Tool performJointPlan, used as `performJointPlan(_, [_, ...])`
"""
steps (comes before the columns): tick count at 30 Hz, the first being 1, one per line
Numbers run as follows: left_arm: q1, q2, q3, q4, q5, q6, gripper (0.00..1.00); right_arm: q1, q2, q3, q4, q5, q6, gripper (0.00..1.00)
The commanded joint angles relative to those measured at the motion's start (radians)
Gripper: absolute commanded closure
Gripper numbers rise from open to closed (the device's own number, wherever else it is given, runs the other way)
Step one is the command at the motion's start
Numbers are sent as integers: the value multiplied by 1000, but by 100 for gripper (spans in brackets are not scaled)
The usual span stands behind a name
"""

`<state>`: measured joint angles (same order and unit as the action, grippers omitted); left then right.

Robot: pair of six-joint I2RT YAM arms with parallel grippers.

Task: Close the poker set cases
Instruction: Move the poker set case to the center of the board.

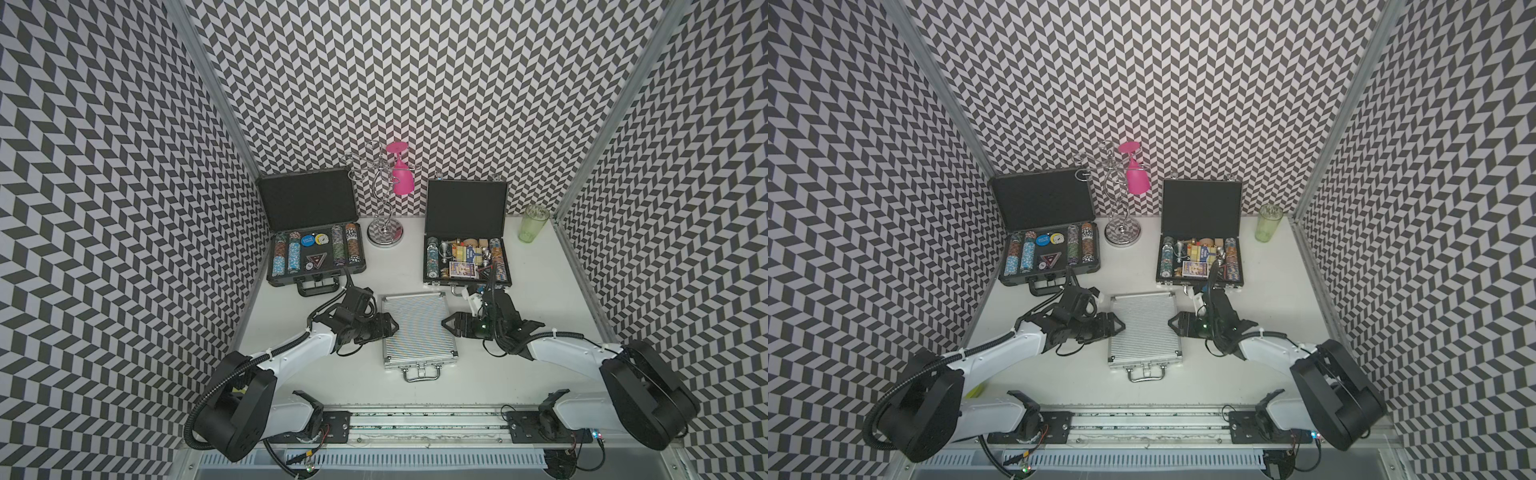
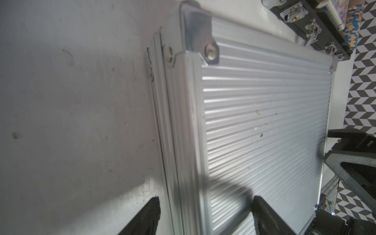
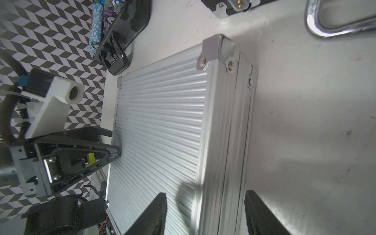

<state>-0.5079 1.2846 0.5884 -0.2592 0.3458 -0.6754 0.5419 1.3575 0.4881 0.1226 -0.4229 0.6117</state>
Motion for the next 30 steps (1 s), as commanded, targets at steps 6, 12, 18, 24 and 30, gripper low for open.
performJointPlan(6, [-5, 4, -24, 14, -33, -24, 33, 32, 42, 4, 120, -31, 30, 45])
performJointPlan(12, [-1, 12, -12, -17, -82, -47, 38, 66, 85, 29, 142, -31, 38, 49])
performJointPlan(18, [10, -13, -8, -47, -121, -73, 39, 119, 142, 72, 161, -23, 48, 50])
performJointPlan(24, [45, -55, -15, -73, -139, -84, 39, 163, 203, 124, 178, -16, 60, 51])
performJointPlan(30, [78, -89, -27, -97, -152, -90, 39, 197, 260, 173, 184, -12, 61, 51])
